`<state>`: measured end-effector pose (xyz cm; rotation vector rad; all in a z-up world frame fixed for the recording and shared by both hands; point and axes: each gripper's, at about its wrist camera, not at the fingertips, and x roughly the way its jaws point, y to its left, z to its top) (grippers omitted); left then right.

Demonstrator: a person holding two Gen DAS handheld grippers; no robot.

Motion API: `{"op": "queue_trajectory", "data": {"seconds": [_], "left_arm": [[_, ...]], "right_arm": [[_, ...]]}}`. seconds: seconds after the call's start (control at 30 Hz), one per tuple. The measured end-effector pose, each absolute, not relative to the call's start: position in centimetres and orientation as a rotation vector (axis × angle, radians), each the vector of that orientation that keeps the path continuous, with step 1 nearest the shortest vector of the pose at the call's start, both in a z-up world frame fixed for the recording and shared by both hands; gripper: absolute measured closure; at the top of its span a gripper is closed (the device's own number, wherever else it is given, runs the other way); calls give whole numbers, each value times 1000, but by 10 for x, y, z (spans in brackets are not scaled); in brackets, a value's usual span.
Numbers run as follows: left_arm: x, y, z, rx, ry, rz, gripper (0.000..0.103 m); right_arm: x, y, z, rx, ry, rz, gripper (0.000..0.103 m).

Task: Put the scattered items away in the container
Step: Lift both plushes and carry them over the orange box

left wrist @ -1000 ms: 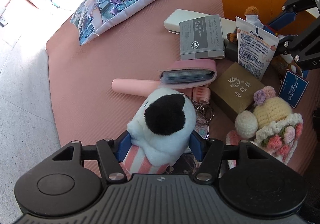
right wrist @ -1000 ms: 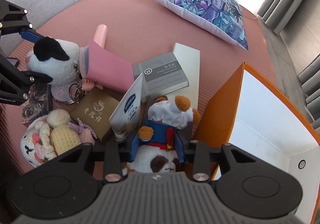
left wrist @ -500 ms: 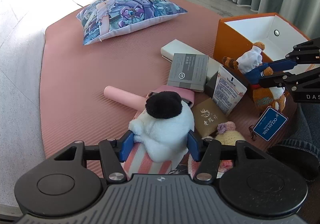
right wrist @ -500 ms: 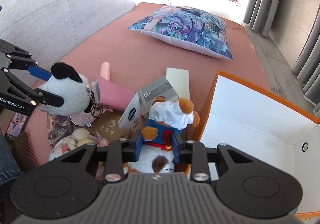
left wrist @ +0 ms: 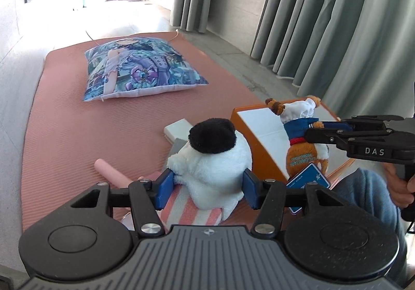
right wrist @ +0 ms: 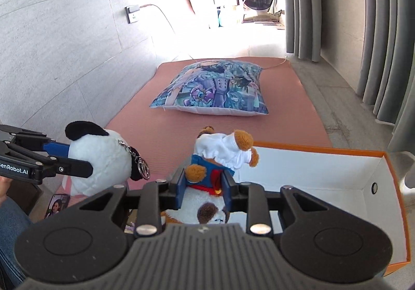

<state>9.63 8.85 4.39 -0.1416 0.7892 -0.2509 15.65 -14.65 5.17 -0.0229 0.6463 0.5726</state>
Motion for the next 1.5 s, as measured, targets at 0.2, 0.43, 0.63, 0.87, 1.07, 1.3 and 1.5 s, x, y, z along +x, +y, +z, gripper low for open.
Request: {"op": "queue_trajectory", "data": {"seconds": [0.2,0.43,0.63,0.87,1.07,1.3,1.5], "left_arm": [[132,43,54,-269,778,-329,39],[178,-9,25,-377,868,-330,39],[212,-34,-4,-456,955,-281,39],[226,-61,-42,-434,1075,-178,39],[226,-62,-58,-443,1144,-84,39],[235,-75,-58,-335,1257,-53,37],[238,-77,-54,-247,1322,-95,36]], "right_arm": [[172,-180,66,-9,621,517,71],[196,-218,44,-45,712,481,71],[221,-246,17,-71,796,435,72],[237,-241,-17,-158,886,476,72],[243,-234,-36,-88,998,527,72],[254,-236,-40,-9,1101,564,72],[261,-233,-49,1,1171,587,72]]}}
